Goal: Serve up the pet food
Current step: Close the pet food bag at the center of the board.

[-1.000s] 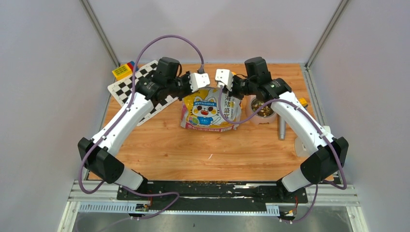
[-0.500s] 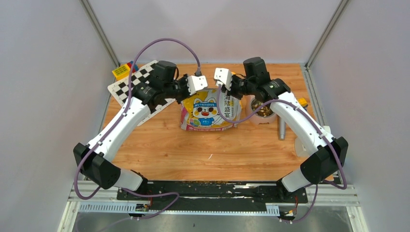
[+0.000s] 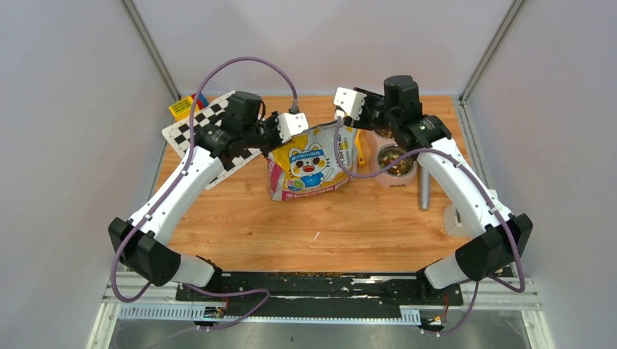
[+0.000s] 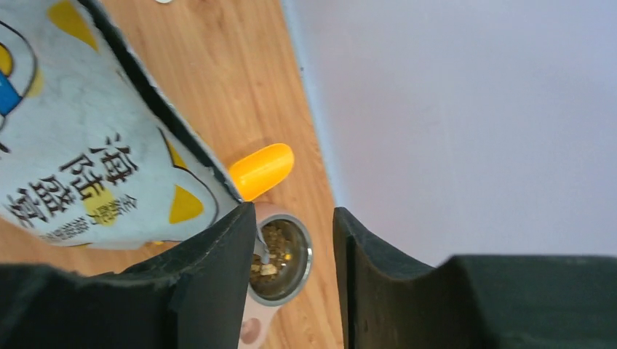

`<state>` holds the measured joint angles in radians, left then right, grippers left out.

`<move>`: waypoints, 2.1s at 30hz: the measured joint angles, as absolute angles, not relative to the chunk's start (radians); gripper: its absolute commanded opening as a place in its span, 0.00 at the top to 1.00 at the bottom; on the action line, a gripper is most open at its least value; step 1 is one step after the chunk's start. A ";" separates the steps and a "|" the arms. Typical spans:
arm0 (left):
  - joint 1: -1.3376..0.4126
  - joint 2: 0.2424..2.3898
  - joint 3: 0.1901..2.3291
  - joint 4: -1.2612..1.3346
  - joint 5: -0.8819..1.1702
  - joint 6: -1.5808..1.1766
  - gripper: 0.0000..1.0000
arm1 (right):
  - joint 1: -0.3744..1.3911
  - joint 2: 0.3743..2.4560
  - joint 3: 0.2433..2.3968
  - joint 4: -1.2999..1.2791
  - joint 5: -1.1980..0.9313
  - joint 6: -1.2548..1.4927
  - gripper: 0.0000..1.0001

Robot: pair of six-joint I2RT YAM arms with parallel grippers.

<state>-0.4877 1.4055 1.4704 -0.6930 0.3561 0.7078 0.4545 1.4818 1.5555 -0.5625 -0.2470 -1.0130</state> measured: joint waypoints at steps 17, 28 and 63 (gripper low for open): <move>-0.482 1.397 1.470 -0.719 0.388 0.703 1.00 | 0.532 1.470 1.651 -0.703 -0.526 -1.208 0.34; -0.481 1.396 1.470 -0.718 0.397 0.693 1.00 | 0.633 1.502 1.554 -0.659 -0.509 -1.256 0.42; -0.476 1.374 1.439 -0.705 0.428 0.678 1.00 | 0.661 1.532 1.410 -0.432 -0.384 -1.278 0.92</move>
